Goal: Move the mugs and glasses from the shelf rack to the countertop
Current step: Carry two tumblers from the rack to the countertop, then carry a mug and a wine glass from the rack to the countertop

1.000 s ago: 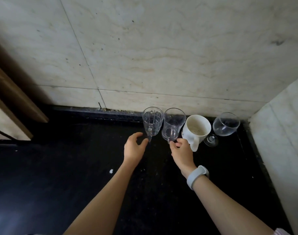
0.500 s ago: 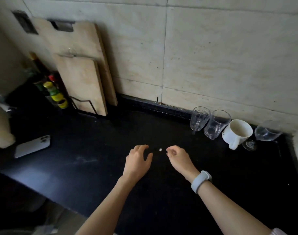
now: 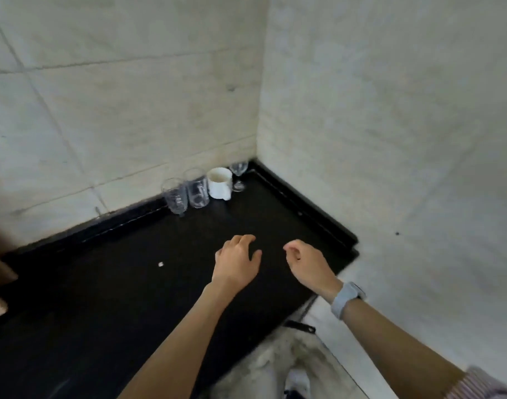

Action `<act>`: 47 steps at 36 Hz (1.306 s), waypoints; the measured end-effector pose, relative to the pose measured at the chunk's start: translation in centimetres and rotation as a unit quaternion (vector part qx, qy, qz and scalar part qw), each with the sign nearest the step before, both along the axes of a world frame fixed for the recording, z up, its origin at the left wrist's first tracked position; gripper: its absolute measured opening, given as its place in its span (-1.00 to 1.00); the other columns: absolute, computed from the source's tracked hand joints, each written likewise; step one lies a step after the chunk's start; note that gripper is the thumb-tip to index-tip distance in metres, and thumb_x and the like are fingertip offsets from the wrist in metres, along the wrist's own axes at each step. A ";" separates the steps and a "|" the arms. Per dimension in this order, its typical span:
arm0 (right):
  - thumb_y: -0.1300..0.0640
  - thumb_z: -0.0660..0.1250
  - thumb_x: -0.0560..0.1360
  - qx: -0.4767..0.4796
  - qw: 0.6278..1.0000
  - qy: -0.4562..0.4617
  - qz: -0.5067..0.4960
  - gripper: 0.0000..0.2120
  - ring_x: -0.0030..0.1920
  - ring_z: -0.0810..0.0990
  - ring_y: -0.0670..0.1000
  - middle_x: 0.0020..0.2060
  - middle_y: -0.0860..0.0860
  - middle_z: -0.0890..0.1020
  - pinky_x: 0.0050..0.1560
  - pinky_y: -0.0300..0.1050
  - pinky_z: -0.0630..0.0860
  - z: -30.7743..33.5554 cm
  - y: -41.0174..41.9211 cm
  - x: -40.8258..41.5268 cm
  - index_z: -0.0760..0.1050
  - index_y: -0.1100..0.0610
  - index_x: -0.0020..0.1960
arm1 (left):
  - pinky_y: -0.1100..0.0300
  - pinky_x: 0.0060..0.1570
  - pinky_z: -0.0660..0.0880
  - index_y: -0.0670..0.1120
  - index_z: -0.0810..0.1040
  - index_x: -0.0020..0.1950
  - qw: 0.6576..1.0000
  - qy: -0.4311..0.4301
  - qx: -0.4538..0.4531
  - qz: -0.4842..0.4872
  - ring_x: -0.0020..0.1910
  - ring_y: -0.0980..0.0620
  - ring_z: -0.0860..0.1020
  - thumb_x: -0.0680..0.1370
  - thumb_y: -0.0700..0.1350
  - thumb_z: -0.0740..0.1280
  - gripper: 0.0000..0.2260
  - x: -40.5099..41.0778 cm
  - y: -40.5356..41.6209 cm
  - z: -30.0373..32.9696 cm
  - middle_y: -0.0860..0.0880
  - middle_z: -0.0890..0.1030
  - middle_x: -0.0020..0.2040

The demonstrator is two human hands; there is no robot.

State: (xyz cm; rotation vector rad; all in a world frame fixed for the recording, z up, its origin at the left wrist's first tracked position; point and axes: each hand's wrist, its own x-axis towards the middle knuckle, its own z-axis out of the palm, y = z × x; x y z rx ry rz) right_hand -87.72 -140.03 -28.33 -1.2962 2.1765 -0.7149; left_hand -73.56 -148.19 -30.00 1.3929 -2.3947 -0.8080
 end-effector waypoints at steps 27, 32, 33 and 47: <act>0.16 0.19 0.51 0.012 0.496 0.120 -0.860 -0.77 0.12 0.58 0.18 0.12 0.12 0.63 0.10 -0.02 0.48 5.5 90.7 26.1 0.54 0.10 0.11 | 0.02 0.23 0.38 -0.08 0.41 0.28 0.507 0.111 -0.039 -0.854 0.27 -0.12 0.43 0.53 -0.03 0.23 -0.66 -3.3 90.9 8.2 -0.12 0.49 0.28; 0.17 0.19 0.52 0.020 0.342 0.102 -0.934 -0.75 0.14 0.56 0.18 0.12 0.16 0.62 0.11 -0.07 0.43 5.7 99.3 38.8 0.52 0.14 0.14 | 0.05 0.23 0.36 -0.05 0.40 0.30 0.368 0.108 -0.029 -0.923 0.29 -0.10 0.41 0.54 -0.02 0.22 -0.66 7.7 104.9 8.8 -0.10 0.47 0.30; 0.18 0.18 0.52 0.018 0.312 0.101 -0.944 -0.75 0.15 0.55 0.18 0.12 0.16 0.61 0.13 -0.06 0.42 5.9 100.7 41.2 0.52 0.15 0.15 | 0.05 0.23 0.36 -0.05 0.40 0.30 0.337 0.109 -0.030 -0.935 0.29 -0.09 0.41 0.54 -0.02 0.21 -0.66 10.0 107.2 9.0 -0.09 0.47 0.30; 0.14 0.14 0.55 0.038 -0.018 0.140 -0.989 -0.78 -0.06 0.55 -0.01 0.05 0.08 0.63 -0.03 -0.20 0.44 8.2 116.7 66.6 0.52 0.12 0.08 | -0.08 0.22 0.39 -0.05 0.44 0.26 -0.025 0.125 0.050 -0.991 0.25 -0.13 0.44 0.54 -0.06 0.21 -0.70 38.4 134.2 11.4 -0.10 0.48 0.27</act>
